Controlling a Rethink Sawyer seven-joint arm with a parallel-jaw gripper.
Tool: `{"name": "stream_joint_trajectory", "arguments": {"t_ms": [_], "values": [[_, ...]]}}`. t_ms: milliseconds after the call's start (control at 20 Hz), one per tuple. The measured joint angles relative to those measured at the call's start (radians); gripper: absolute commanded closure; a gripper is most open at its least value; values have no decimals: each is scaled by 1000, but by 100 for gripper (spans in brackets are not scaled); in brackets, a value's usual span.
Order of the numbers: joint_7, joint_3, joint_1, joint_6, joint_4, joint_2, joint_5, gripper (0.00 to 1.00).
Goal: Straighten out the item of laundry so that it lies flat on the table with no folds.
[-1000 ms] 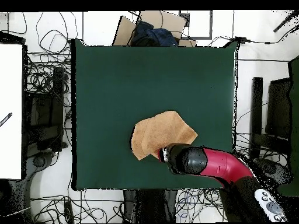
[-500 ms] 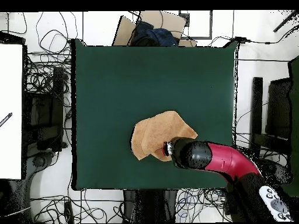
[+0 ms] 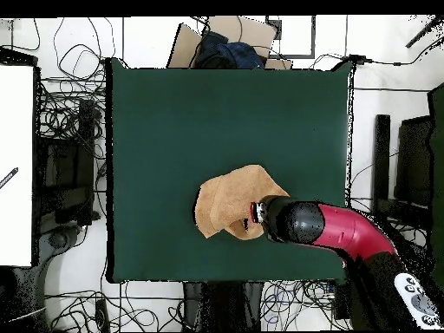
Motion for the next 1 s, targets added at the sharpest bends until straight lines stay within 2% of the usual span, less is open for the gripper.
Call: {"name": "stream_joint_trajectory", "arguments": {"t_ms": [700,1000], "values": [[0,0,-2,3,-52,2,-8,0],[0,0,-8,3,-82,38,-58,0]]}}
